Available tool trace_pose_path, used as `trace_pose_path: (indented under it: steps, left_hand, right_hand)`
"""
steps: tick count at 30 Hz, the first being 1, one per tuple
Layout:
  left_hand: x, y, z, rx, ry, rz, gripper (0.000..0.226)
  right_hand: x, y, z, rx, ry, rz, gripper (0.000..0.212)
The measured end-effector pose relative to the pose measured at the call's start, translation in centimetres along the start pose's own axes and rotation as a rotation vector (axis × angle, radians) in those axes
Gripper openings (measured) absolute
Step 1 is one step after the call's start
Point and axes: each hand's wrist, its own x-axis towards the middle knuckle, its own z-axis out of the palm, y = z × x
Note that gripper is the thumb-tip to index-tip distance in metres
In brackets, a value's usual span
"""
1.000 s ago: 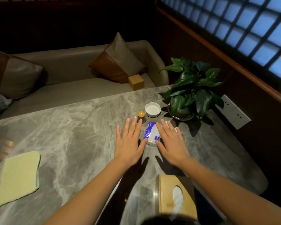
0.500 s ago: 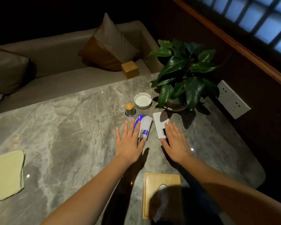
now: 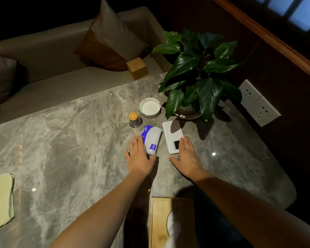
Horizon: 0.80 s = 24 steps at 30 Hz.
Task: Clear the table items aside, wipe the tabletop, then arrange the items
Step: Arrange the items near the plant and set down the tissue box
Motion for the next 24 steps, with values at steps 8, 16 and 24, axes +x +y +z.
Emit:
trace_pose_path:
  steps: [8,16,24]
  left_hand:
    - [2.9,1.0,0.5,-0.130,0.082,-0.044,0.083]
    - [3.2,2.0,1.6,-0.343,0.091,-0.209,0.085]
    - [2.8,3.2,1.7,-0.452,0.105,-0.288,0.067]
  right_hand:
    - [3.6,-1.3,-0.5,-0.051,0.106,0.003,0.091]
    - [4.4,-1.7,0.4,-0.098,0.129,0.036,0.085]
    - [4.2,-0.7,0.0,-0.112,0.055,-0.062,0.082]
